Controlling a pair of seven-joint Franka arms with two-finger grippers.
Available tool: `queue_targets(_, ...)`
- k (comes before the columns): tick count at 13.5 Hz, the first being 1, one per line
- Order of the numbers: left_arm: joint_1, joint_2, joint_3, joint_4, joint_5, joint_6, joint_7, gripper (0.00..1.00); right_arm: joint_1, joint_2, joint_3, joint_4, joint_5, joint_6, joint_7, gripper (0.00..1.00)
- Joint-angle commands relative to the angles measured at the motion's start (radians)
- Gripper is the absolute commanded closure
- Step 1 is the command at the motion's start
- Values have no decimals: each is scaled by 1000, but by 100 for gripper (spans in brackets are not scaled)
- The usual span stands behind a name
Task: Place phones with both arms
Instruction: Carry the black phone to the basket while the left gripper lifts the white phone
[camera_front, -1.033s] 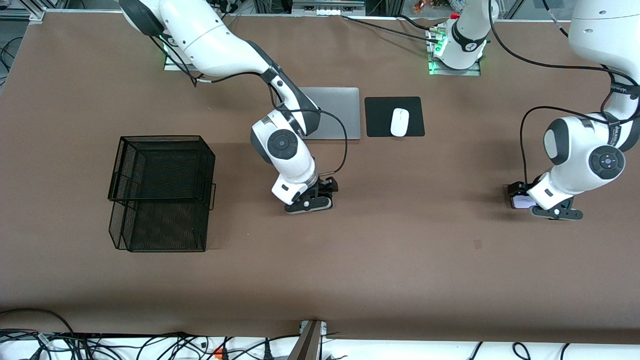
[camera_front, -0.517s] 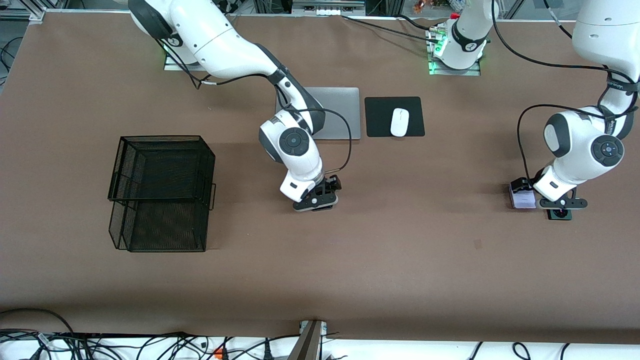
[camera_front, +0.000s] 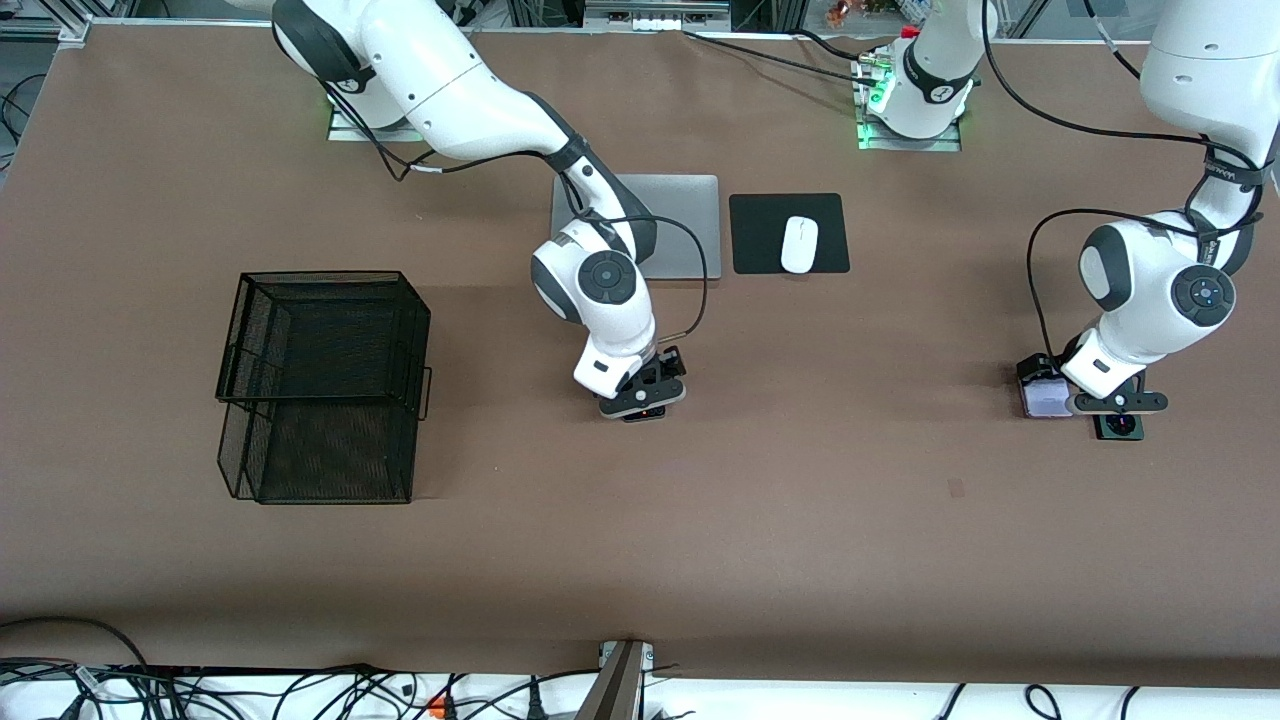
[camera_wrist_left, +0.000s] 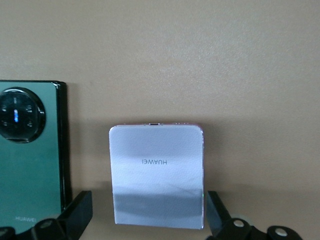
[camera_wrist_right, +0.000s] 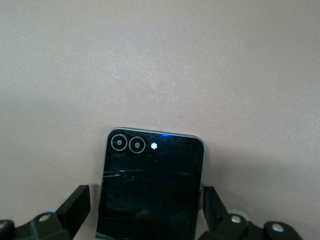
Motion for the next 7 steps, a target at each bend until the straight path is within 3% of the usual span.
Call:
queue_targets(1,17,18,-29,4,-33,25,10,0,17,21,-14,23,-46,3,23,0)
queue_targets(5,159,40,-162,10,-63,56,48,0,20,34,-14,21,-49,5,26,0)
queue_targets(6,177,47,-179,11,-63,56,65,0,20,35,-14,21,-49,5,24,5)
queue_targets(7,177,47,-179,14,-53,55,74,0,18,34,-14,21,-41,3,24,52)
